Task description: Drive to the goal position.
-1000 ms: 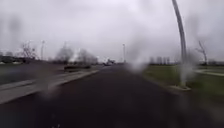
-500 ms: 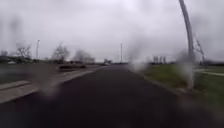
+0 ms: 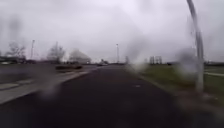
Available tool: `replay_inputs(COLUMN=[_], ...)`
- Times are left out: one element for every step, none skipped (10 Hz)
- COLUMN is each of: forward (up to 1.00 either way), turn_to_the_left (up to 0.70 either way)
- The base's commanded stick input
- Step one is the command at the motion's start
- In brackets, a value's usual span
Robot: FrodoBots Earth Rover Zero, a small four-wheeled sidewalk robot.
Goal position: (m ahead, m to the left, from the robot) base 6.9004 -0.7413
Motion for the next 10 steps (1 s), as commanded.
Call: replay_inputs(forward=[1.0,1.0,1.0,1.0,1.0,1.0,1.0,1.0,1.0,1.0], turn_to_the_left=[0.0,0.0,0.0,0.0,0.0,0.0,0.0,0.0,0.0,0.0])
